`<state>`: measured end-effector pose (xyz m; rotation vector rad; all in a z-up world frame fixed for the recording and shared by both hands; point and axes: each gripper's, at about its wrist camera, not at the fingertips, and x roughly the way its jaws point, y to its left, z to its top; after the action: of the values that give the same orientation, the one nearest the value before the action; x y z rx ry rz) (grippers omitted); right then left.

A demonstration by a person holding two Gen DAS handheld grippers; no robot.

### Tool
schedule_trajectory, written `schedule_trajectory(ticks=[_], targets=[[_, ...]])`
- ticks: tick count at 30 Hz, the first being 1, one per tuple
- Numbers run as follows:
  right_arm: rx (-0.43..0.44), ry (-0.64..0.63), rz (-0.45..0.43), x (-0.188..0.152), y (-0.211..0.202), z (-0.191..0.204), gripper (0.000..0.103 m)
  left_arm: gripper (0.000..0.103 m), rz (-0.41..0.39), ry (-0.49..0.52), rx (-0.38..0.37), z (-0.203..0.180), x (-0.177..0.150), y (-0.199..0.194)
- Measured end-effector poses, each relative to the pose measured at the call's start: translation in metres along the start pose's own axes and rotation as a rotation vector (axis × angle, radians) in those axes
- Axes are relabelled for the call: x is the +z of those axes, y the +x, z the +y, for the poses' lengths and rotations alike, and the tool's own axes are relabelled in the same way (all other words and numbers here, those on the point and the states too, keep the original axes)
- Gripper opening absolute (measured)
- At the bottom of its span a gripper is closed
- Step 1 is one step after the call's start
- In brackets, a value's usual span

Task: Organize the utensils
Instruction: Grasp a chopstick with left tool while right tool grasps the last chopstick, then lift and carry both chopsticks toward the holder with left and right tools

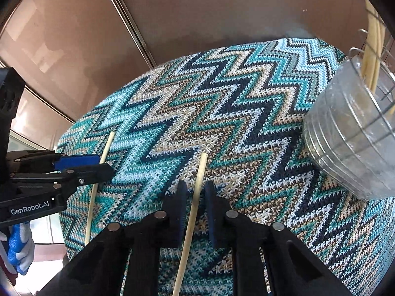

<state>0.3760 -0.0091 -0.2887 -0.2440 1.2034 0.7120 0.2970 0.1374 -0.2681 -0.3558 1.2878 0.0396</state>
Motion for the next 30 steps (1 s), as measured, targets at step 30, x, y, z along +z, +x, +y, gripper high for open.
schedule_trajectory(ticks=[30], targets=[[-0.072, 0.018, -0.186, -0.041, -0.084, 0.036, 0.006, 0.004, -0.318, -0.059, -0.044, -0.002, -0.036, -0.071]])
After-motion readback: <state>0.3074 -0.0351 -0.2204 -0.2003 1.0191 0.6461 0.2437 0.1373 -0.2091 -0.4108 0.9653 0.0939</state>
